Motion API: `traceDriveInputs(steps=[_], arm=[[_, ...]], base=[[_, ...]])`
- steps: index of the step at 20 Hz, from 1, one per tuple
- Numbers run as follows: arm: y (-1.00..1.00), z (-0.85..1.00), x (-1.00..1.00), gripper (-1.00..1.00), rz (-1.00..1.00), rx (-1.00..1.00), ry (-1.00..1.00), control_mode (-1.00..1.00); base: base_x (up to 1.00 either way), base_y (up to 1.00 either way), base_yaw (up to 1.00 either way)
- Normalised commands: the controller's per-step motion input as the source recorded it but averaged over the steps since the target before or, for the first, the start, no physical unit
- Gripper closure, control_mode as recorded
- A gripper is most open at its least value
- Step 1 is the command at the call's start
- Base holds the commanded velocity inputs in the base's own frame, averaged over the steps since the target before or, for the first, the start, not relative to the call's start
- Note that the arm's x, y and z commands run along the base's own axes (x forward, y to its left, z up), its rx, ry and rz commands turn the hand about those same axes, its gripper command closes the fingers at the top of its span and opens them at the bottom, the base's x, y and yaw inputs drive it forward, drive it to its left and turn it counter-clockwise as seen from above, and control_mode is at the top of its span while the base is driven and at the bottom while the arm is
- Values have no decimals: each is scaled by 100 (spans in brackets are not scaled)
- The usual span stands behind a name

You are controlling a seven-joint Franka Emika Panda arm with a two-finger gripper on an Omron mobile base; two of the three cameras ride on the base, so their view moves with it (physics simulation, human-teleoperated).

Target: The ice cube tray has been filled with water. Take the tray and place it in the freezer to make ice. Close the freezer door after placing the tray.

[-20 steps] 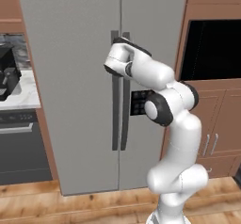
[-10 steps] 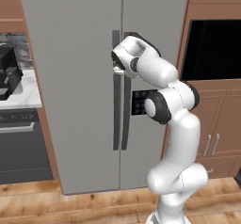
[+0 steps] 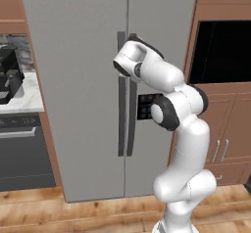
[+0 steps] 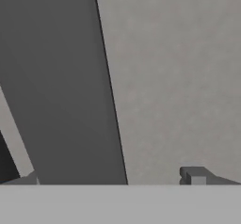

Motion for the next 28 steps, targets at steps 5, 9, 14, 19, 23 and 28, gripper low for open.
traceDriveInputs(steps=[5, 9, 14, 19, 23, 28], arm=[[-30, 27, 1, -100, 0, 4, 1, -100], [-36, 60, 0, -100, 0, 14, 0, -100], [-26, 96, 0, -100, 0, 15, -1, -100], [-17, 100, -12, -100, 0, 13, -11, -100], [-23, 100, -8, -100, -1, 13, -8, -100], [-31, 100, 0, -100, -5, 11, -3, -100]], base=[[0, 0, 0], [0, 0, 0], [0, 0, 0], [0, 0, 0], [0, 0, 0], [0, 0, 0]])
